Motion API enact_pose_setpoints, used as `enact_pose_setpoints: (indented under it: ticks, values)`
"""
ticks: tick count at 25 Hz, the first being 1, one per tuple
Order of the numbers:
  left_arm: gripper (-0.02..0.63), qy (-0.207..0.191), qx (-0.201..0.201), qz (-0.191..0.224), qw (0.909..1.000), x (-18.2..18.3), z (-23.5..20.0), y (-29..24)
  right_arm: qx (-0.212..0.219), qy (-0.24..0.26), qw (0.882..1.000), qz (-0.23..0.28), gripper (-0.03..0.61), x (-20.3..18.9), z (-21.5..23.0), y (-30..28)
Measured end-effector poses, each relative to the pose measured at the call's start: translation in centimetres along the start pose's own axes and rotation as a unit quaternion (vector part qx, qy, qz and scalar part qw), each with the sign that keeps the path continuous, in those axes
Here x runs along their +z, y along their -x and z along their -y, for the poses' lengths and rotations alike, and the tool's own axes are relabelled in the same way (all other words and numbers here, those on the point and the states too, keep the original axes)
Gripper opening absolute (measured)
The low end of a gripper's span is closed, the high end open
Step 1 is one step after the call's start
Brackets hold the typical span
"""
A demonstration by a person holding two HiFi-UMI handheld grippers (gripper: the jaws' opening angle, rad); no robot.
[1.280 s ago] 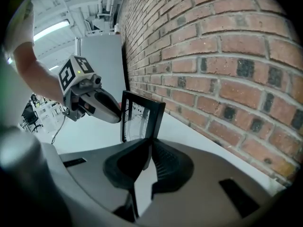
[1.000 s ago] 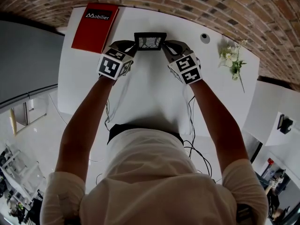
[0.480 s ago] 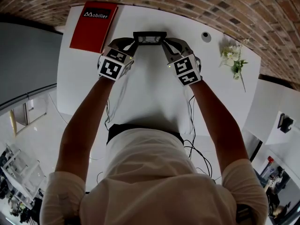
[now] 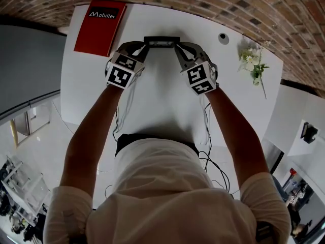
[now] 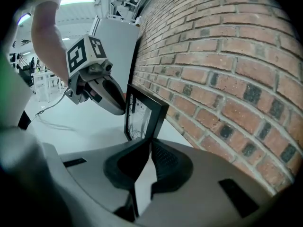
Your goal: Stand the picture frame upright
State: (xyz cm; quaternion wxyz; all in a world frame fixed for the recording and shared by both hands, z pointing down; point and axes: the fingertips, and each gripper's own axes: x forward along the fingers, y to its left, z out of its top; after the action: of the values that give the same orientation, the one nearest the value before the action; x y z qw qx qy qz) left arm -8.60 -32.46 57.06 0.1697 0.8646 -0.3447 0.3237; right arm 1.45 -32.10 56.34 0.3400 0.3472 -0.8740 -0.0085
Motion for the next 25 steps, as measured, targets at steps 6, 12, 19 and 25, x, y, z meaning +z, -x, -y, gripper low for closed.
enact_pose_setpoints:
  ticks: [6,12,19,25]
  values:
    - [0.044,0.0,0.0,0.001,1.0,0.27,0.05,0.13,0.007,-0.01,1.0,0.017,0.023,0.27,-0.22,-0.23]
    - [0.044,0.003,-0.001,0.001,1.0,0.05,0.1,0.18,0.004,-0.016,1.0,0.016,0.024,0.07,-0.15,-0.07]
    - [0.048,0.003,-0.001,0.001,1.0,0.02,0.01,0.04,0.002,-0.031,0.999,0.026,0.025,0.14,-0.04,-0.22]
    - [0.055,0.006,-0.001,0.001,1.0,0.02,-0.17,-0.08,0.003,-0.031,0.999,0.026,0.025,0.1,-0.01,-0.27]
